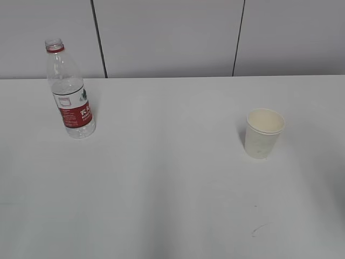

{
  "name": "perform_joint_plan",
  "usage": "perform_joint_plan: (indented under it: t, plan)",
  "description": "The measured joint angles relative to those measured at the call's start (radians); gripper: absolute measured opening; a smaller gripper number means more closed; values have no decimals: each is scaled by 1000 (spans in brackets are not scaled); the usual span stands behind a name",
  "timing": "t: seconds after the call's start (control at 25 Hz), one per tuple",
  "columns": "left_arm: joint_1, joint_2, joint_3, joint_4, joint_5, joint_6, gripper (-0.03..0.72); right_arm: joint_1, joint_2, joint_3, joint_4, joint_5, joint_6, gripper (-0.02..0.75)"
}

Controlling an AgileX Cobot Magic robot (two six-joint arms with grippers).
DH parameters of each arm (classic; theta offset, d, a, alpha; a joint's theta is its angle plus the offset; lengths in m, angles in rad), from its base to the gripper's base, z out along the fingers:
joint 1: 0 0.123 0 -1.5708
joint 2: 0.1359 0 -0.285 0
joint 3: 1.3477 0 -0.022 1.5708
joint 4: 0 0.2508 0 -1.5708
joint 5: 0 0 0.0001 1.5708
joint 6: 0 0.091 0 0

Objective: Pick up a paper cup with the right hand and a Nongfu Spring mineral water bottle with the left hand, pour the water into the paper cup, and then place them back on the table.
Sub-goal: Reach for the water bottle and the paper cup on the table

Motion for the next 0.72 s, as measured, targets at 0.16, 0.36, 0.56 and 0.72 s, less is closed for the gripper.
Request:
perform_joint_plan:
  t: [0.16, 0.36, 0.56, 0.72]
  plan:
    - [0, 0, 0, 0, 0, 0, 463, 0, 97, 0, 2, -33, 0, 582]
    - [0, 0, 0, 0, 0, 0, 463, 0, 225, 0, 4, -125, 0, 568]
    - [0, 0, 0, 0, 0, 0, 463, 0, 342, 0, 7, -253, 0, 569]
    - [0, 0, 0, 0, 0, 0, 463, 0, 415, 12, 10, -380, 0, 569]
